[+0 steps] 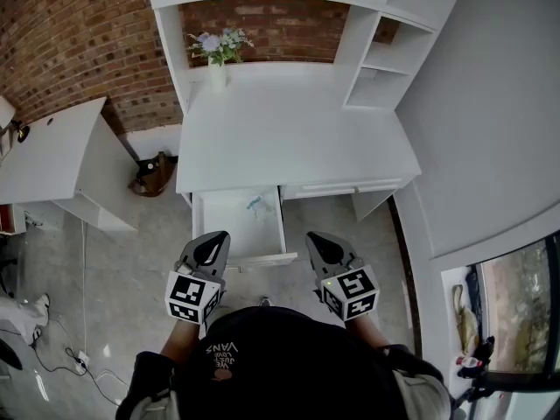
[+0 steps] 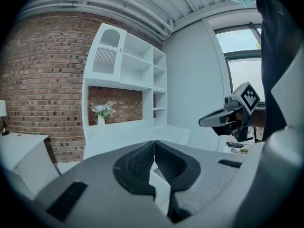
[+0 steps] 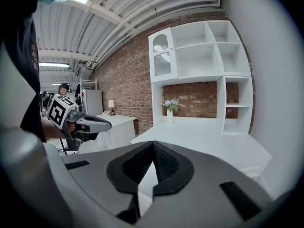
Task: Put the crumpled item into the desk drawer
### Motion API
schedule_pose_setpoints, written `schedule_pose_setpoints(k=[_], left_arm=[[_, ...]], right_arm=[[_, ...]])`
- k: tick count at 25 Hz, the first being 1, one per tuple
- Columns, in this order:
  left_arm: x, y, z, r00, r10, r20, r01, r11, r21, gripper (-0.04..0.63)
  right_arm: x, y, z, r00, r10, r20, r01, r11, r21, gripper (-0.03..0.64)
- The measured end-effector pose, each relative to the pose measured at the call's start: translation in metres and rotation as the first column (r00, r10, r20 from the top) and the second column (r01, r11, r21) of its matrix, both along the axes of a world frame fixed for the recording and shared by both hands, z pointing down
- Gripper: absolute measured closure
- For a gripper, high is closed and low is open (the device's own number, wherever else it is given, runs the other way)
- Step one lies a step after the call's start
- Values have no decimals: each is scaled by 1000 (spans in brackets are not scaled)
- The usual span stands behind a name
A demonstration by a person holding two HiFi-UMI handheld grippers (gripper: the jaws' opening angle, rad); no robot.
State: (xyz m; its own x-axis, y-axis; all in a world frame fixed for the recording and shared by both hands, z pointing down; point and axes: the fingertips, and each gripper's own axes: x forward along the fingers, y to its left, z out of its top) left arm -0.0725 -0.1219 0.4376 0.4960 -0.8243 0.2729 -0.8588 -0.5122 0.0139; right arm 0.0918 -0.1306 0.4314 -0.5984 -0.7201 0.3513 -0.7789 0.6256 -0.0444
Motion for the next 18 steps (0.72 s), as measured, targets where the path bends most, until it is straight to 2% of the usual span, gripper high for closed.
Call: schedule_pose_setpoints(k=[18], left_arm=[[10,-2,1,1000,-1,14,1,1000,2,589]], right_arm=[[2,1,3,1000,-7,0,7,1000,-25,617]])
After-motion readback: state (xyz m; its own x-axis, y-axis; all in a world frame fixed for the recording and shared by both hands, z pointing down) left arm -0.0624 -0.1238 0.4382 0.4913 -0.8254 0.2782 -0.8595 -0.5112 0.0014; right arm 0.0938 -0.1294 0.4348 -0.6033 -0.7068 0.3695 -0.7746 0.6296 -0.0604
